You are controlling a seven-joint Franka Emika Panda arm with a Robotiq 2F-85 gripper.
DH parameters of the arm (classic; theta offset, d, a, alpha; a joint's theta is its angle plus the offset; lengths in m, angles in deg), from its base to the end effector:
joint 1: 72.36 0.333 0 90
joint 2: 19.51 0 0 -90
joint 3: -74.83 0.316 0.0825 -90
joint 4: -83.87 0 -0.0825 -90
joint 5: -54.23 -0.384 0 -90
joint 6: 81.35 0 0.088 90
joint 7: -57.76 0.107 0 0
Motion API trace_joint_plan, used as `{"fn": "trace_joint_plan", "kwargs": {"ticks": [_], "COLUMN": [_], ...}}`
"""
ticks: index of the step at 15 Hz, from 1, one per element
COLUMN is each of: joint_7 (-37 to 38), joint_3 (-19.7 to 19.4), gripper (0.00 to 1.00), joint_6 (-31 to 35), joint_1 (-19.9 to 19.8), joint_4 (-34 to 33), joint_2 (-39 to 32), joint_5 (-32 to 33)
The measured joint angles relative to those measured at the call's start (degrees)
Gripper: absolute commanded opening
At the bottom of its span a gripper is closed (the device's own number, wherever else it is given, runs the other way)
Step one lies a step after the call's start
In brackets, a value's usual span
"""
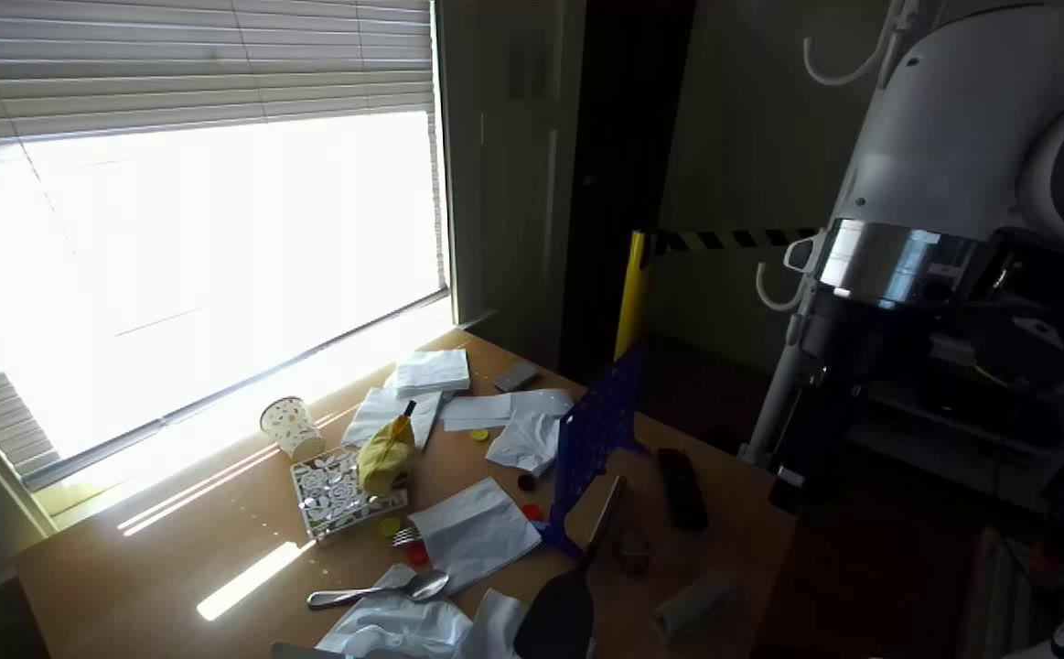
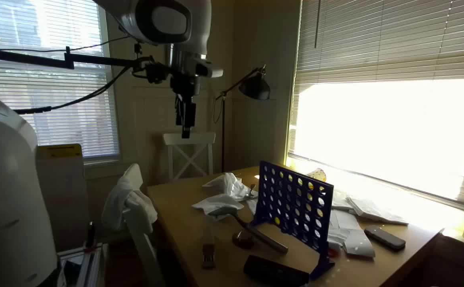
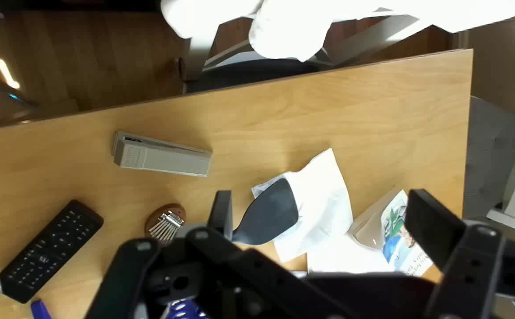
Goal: Push down on the stapler
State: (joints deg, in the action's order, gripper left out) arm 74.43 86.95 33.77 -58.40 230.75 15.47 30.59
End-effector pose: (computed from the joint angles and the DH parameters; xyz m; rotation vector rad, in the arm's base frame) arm 0.3224 0.1873 0.4675 -2.8807 0.0535 0.0548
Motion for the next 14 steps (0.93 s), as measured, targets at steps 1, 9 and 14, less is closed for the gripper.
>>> {"fn": "trace_joint_plan", "kwargs": {"ticks": [1, 9, 14], "joint_7": [0.0, 0.0, 3.5], "joint_3": [0.0, 0.02, 3.01], "gripper": [1.0, 1.0, 1.0], "joint_6": [0.0, -0.07, -0.02], "joint_1": [0.0, -0.06, -5.99], "joint_4": [0.0, 0.0, 0.92], "joint_2": [0.0, -0.01, 0.0], "joint_5": [0.0, 0.11, 13.4]}}
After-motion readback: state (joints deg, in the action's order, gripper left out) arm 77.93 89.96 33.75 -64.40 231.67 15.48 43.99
